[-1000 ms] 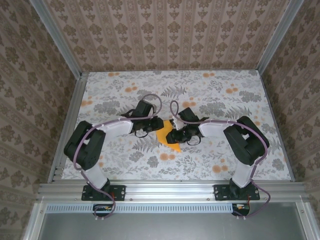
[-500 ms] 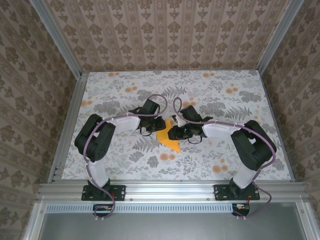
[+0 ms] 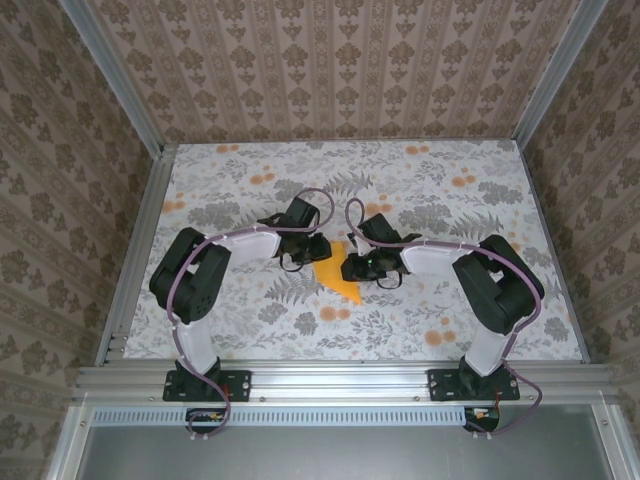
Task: Fold a paper plane with a square sheet of paper (pick it up from the middle)
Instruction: Fold the wing for the fifth time at the center of the table.
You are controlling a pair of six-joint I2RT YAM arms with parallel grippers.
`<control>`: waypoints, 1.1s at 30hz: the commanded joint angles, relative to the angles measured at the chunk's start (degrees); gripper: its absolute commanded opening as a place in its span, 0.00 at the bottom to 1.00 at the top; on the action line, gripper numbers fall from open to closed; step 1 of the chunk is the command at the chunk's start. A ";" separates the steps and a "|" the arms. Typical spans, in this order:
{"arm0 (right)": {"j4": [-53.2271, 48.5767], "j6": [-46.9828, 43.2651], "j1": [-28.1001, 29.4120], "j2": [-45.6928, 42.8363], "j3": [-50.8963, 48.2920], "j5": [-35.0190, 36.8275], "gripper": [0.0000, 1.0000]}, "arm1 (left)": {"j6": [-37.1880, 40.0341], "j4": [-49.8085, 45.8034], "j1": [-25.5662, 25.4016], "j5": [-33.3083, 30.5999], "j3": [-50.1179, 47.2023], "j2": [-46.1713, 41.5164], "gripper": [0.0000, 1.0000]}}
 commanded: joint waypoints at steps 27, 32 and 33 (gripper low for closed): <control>2.65 4.28 -3.07 2.61 -2.94 -0.03 0.19 | -20.58 11.82 -3.84 1.36 -17.28 -11.37 0.41; 2.75 4.37 -3.25 2.59 -3.11 -0.12 0.19 | -21.74 14.30 -3.92 3.34 -17.33 -9.89 0.38; 2.74 4.44 -3.29 2.45 -3.12 -0.08 0.19 | -21.73 14.37 -3.91 3.45 -17.19 -9.78 0.37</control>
